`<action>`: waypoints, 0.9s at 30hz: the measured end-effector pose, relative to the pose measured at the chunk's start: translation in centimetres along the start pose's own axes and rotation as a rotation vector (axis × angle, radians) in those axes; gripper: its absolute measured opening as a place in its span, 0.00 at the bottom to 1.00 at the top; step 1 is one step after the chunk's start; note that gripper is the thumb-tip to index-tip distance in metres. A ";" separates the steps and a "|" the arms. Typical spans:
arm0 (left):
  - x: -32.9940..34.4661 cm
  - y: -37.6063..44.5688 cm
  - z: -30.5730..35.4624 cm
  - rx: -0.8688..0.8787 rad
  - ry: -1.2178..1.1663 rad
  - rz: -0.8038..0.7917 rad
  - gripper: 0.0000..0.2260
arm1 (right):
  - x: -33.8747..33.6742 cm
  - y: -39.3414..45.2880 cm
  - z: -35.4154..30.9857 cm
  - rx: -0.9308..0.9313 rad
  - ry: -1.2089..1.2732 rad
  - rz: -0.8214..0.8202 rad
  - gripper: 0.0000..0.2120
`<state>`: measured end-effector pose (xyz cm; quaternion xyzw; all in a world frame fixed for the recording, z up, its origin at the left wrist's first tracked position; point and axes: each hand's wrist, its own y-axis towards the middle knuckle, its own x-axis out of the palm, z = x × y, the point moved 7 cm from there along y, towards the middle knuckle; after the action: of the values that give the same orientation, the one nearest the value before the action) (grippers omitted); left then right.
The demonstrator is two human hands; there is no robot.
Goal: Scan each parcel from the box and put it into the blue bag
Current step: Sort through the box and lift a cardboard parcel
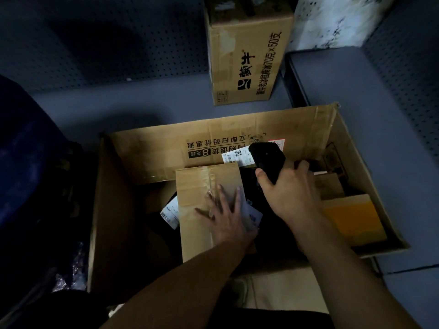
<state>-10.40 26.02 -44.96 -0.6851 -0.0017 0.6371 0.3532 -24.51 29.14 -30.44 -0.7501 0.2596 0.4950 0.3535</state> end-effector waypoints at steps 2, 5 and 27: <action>0.2 0.0 -0.4 -0.014 -0.018 -0.008 0.55 | 0.2 -0.1 -0.4 -0.007 -0.008 -0.001 0.37; -0.3 0.0 -1.0 -0.004 -0.062 -0.027 0.54 | 0.3 -0.2 -0.8 -0.023 -0.017 0.008 0.37; -3.7 -1.8 -14.7 0.017 -0.010 -0.097 0.41 | 0.8 -1.3 -2.7 -0.075 -0.087 -0.041 0.38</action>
<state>2.58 18.61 -41.72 -0.6781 -0.0311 0.6226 0.3892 -21.78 27.77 -30.14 -0.7457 0.2100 0.5292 0.3462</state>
